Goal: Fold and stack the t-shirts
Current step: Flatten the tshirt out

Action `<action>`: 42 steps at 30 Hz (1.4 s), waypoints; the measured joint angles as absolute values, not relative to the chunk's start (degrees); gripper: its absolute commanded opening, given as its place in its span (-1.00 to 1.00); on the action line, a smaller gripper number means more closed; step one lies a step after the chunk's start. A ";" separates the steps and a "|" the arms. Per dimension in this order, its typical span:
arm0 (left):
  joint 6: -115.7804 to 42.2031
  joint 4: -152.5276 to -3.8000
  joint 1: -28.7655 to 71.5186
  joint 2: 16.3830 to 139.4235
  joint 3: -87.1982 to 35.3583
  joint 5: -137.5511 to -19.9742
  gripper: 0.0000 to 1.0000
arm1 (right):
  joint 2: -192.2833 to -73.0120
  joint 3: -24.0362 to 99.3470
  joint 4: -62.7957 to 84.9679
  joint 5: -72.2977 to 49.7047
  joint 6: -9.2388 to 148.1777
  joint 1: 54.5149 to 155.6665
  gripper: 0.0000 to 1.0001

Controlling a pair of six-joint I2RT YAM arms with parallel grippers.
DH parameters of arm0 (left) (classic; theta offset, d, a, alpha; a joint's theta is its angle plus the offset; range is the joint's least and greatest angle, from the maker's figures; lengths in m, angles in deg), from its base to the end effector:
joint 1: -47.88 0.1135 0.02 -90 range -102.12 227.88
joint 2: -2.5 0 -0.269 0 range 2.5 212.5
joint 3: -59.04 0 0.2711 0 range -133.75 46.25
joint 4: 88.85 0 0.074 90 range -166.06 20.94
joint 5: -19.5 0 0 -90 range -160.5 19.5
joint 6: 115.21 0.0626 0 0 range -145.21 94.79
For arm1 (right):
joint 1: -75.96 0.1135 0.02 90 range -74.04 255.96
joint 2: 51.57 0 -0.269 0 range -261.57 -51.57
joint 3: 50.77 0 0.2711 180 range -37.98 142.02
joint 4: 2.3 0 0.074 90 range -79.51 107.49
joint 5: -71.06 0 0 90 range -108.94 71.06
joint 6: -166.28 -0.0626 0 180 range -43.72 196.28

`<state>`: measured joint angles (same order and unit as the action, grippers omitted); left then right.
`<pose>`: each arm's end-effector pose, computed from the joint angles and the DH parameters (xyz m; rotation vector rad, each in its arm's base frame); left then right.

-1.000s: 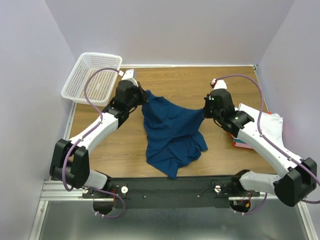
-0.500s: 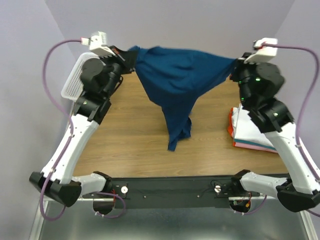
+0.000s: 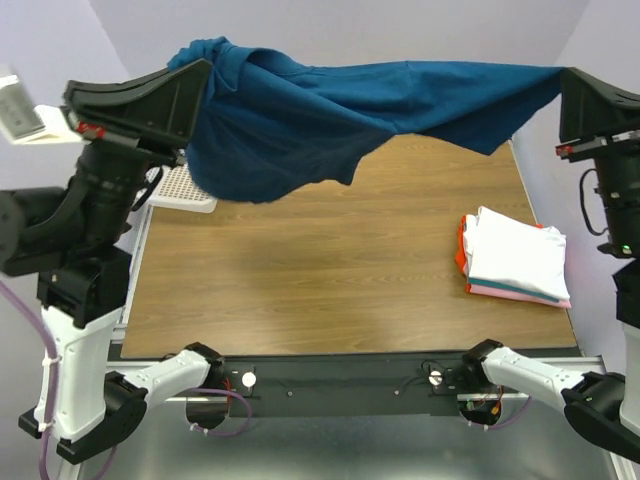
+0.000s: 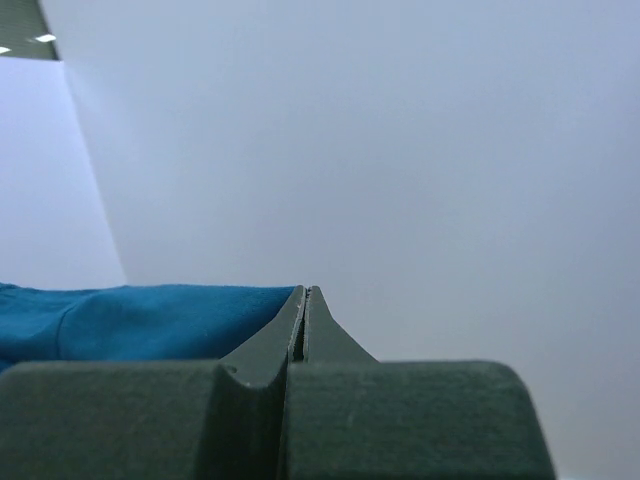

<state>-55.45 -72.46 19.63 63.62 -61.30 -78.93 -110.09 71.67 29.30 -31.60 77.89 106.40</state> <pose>0.1088 -0.0689 0.6744 0.1304 0.8637 -1.0192 0.1043 0.0454 0.6586 -0.0831 1.0244 0.3472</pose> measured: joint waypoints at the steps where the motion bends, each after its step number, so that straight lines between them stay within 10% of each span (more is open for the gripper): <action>1: -55.45 -72.62 19.63 63.40 -62.26 -80.39 -1.00 | -109.94 72.69 29.36 -30.16 77.85 106.40 -0.99; 20: -55.25 -75.42 19.49 67.31 -52.05 -71.45 -1.00 | -117.52 73.11 29.34 -39.34 78.44 106.40 -0.99; 21: -55.27 -75.28 19.52 70.07 -51.62 -68.63 -0.92 | -119.86 72.37 28.95 -42.07 78.98 106.33 -0.99; 25: -55.54 -72.68 19.74 87.60 -50.74 -59.39 0.86 | -133.34 68.28 27.77 -47.47 79.49 102.36 -0.99; 30: -55.78 -62.67 20.52 111.25 -52.60 -54.58 0.97 | -153.65 59.73 28.71 -44.37 76.01 93.39 -0.97; 36: -55.93 -57.14 20.85 116.05 -48.40 -53.44 0.97 | -164.40 57.70 31.75 -42.05 73.34 90.60 0.93; 42: -56.63 -59.70 20.98 107.49 -40.88 -53.40 0.97 | -160.67 57.53 30.68 -39.49 71.60 90.68 1.00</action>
<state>-56.63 -59.70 20.98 107.49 -40.88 -53.40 -160.67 57.53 30.68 -39.49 71.60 90.68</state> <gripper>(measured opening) 0.984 0.997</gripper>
